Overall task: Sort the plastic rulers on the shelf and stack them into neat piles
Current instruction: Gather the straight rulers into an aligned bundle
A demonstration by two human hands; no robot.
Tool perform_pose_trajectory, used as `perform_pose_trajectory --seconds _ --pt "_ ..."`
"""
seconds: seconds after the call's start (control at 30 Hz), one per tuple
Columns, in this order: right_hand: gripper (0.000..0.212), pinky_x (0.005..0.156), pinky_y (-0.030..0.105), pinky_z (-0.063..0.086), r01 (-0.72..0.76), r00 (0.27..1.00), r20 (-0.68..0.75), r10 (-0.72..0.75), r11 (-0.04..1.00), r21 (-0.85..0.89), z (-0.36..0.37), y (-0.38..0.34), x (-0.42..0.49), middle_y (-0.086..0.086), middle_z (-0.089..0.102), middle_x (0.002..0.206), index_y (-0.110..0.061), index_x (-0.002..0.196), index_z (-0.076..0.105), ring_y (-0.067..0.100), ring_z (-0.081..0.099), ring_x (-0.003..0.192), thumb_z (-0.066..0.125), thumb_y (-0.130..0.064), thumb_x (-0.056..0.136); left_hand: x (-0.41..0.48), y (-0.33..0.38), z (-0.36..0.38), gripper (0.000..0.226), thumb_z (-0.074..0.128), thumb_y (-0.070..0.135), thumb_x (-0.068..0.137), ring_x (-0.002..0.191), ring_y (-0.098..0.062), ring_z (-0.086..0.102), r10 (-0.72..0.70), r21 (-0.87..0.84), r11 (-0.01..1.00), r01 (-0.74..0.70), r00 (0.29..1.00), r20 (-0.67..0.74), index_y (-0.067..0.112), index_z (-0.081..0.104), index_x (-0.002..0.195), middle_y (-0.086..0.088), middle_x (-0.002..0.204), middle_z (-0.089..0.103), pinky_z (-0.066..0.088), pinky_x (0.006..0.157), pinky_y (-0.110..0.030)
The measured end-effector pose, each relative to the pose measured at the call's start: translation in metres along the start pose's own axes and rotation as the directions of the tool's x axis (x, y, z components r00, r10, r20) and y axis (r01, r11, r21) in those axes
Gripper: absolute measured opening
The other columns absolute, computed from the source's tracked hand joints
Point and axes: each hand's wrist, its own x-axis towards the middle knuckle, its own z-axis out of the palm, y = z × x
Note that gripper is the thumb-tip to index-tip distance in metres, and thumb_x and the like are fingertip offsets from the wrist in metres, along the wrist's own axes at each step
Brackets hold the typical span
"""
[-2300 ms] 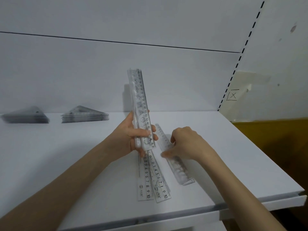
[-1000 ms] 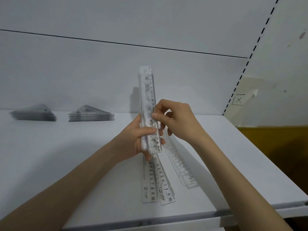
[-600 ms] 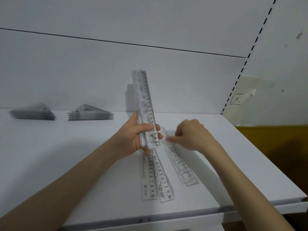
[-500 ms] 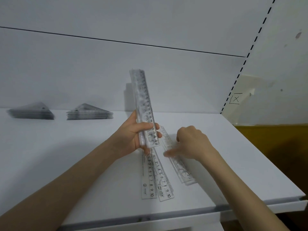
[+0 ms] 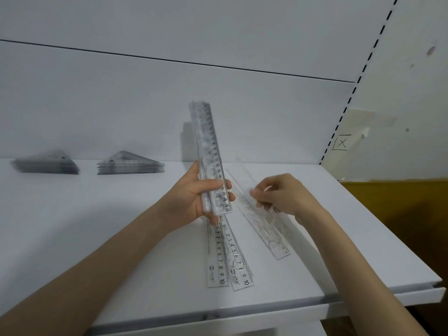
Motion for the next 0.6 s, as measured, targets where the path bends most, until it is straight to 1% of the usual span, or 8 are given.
perform_pose_trajectory --seconds 0.07,0.1,0.17,0.27,0.33,0.4,0.5,0.6 --pt "0.017 0.052 0.018 0.046 0.072 0.997 0.002 -0.078 0.939 0.337 -0.006 -0.004 -0.005 0.004 0.069 0.066 -0.007 0.077 0.067 0.010 0.060 0.055 0.062 -0.016 0.091 0.000 0.000 0.000 0.057 0.061 0.008 0.076 0.078 -0.029 0.067 0.004 0.006 1.000 -0.004 1.000 0.009 0.023 0.040 0.127 -0.008 0.086 0.065 0.047 0.037 -0.031" --pt "0.018 0.052 0.017 0.048 0.094 0.993 0.018 -0.114 0.889 0.447 -0.008 -0.008 -0.008 0.004 0.069 0.067 -0.006 0.078 0.067 0.011 0.063 0.057 0.059 -0.014 0.092 0.000 0.000 0.001 0.056 0.062 0.009 0.077 0.078 -0.029 0.067 0.006 0.011 1.000 -0.006 1.000 0.016 0.023 0.040 0.127 -0.008 0.086 0.065 0.047 0.037 -0.032" --pt "0.017 0.051 0.016 0.048 0.126 0.985 0.031 -0.169 0.834 0.538 -0.011 -0.018 -0.013 0.005 0.068 0.067 -0.005 0.078 0.066 0.012 0.064 0.057 0.058 -0.012 0.091 0.000 -0.001 0.002 0.056 0.061 0.010 0.077 0.077 -0.028 0.067 0.005 0.022 1.000 -0.005 0.999 0.036 0.023 0.040 0.127 -0.008 0.086 0.064 0.048 0.037 -0.032" --pt "0.016 0.052 0.016 0.049 0.149 0.979 0.028 -0.203 0.801 0.580 -0.012 -0.027 -0.014 0.005 0.068 0.065 -0.004 0.079 0.066 0.013 0.065 0.057 0.060 -0.014 0.089 -0.001 -0.002 0.004 0.055 0.059 0.010 0.080 0.068 -0.027 0.068 -0.008 0.039 0.999 0.004 0.996 0.084 0.022 0.039 0.129 -0.010 0.089 0.063 0.050 0.038 -0.034" --pt "0.015 0.053 0.016 0.050 0.167 0.975 0.020 -0.219 0.796 0.582 -0.011 -0.029 -0.012 0.005 0.068 0.065 -0.005 0.078 0.066 0.013 0.065 0.058 0.061 -0.015 0.088 -0.002 -0.002 0.003 0.051 0.058 0.010 0.081 0.070 -0.029 0.067 -0.009 0.056 0.998 0.002 0.993 0.120 0.024 0.041 0.128 -0.010 0.090 0.063 0.051 0.039 -0.033" --pt "0.015 0.055 0.017 0.051 0.177 0.973 0.018 -0.229 0.796 0.579 -0.008 -0.031 -0.009 0.006 0.067 0.067 -0.005 0.078 0.067 0.015 0.066 0.060 0.063 -0.016 0.087 -0.003 -0.001 0.003 0.049 0.056 0.011 0.083 0.072 -0.030 0.067 -0.010 0.067 0.998 -0.001 0.988 0.154 0.025 0.043 0.128 -0.010 0.091 0.064 0.051 0.039 -0.032" --pt "0.014 0.057 0.018 0.052 0.189 0.972 0.015 -0.236 0.812 0.553 -0.002 -0.035 0.001 0.008 0.064 0.068 -0.004 0.079 0.068 0.017 0.067 0.061 0.064 -0.014 0.088 -0.003 -0.002 0.002 0.053 0.053 0.012 0.086 0.064 -0.026 0.067 -0.015 0.066 0.998 0.002 0.981 0.192 0.023 0.038 0.135 -0.015 0.097 0.061 0.051 0.039 -0.031" --pt "0.014 0.057 0.017 0.052 0.214 0.968 0.002 -0.251 0.828 0.518 0.000 -0.042 0.009 0.007 0.064 0.068 -0.003 0.081 0.068 0.017 0.066 0.061 0.064 -0.013 0.089 -0.002 -0.002 0.001 0.054 0.052 0.014 0.086 0.062 -0.027 0.065 -0.040 0.053 0.998 0.030 0.976 0.212 0.026 0.038 0.136 -0.015 0.098 0.060 0.051 0.040 -0.030"
